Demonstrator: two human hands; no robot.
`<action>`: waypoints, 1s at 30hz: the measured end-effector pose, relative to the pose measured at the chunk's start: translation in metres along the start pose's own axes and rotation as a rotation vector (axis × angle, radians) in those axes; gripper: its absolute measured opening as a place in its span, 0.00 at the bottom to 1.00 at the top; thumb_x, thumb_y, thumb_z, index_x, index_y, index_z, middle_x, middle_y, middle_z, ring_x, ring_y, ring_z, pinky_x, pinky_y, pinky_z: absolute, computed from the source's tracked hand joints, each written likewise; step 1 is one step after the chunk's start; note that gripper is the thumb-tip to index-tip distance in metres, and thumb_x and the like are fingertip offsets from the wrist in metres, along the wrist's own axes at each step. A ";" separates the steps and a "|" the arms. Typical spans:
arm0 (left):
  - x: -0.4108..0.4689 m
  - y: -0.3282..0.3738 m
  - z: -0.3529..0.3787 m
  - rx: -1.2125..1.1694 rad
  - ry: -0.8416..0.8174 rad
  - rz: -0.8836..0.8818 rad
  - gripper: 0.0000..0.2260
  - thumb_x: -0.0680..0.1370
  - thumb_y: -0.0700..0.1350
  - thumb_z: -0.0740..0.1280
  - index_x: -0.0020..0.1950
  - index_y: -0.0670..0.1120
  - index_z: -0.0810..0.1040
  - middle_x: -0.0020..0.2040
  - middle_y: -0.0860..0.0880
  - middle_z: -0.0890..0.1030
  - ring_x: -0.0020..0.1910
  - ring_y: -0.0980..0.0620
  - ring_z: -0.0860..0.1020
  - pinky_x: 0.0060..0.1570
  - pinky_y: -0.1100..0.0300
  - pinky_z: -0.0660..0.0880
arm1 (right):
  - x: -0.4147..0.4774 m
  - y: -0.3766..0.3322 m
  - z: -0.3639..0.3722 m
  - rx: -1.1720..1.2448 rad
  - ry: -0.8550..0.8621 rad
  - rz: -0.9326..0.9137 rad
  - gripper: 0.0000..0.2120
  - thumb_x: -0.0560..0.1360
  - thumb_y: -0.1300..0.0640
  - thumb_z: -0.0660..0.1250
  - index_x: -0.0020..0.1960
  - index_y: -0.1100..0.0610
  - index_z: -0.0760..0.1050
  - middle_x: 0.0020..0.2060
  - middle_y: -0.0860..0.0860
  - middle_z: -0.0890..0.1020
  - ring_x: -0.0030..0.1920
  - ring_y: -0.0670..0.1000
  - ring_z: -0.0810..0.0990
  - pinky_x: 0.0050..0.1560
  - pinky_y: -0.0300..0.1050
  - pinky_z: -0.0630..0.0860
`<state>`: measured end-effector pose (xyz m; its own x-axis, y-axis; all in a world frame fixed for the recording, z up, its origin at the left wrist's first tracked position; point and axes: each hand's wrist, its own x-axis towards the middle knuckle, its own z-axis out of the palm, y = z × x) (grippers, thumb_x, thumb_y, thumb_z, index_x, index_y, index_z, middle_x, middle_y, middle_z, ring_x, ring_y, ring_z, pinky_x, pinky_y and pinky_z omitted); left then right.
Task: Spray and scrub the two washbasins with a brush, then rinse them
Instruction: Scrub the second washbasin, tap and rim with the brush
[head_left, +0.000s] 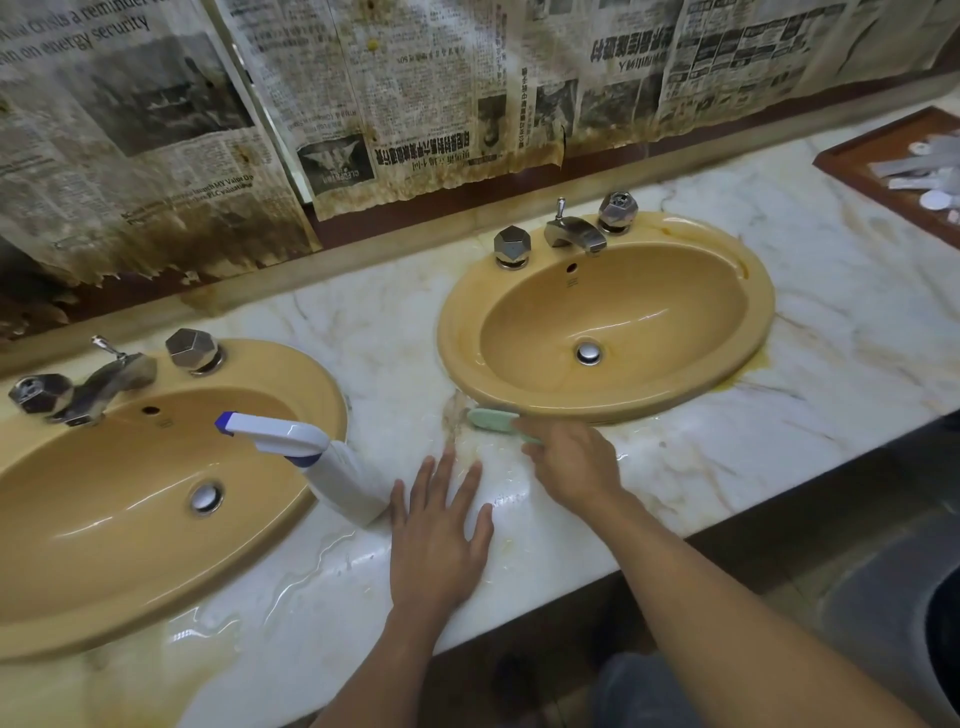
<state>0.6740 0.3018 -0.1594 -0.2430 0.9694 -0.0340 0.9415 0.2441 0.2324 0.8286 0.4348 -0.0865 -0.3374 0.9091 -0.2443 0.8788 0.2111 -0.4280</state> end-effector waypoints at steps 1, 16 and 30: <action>0.000 0.000 0.000 0.005 -0.001 0.001 0.27 0.84 0.64 0.46 0.83 0.61 0.57 0.84 0.54 0.53 0.84 0.51 0.49 0.80 0.40 0.50 | -0.003 0.012 -0.004 0.012 -0.015 0.023 0.17 0.82 0.49 0.63 0.68 0.37 0.75 0.64 0.49 0.79 0.64 0.56 0.77 0.57 0.48 0.74; 0.000 0.001 0.001 0.017 0.004 0.001 0.27 0.84 0.63 0.48 0.83 0.61 0.56 0.84 0.53 0.54 0.83 0.50 0.51 0.80 0.39 0.51 | 0.003 0.051 -0.015 0.077 -0.044 0.071 0.15 0.79 0.47 0.68 0.65 0.35 0.77 0.64 0.47 0.79 0.64 0.55 0.76 0.57 0.49 0.74; 0.000 0.004 0.002 0.014 0.022 -0.008 0.27 0.83 0.63 0.49 0.82 0.60 0.60 0.84 0.52 0.58 0.83 0.48 0.55 0.79 0.38 0.54 | -0.015 0.116 -0.034 -0.255 0.033 -0.106 0.18 0.85 0.50 0.57 0.73 0.39 0.71 0.43 0.45 0.72 0.52 0.54 0.78 0.51 0.51 0.69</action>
<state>0.6785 0.3027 -0.1603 -0.2551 0.9668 -0.0144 0.9427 0.2520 0.2187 0.9469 0.4578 -0.1023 -0.4246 0.8875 -0.1793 0.8970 0.3855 -0.2161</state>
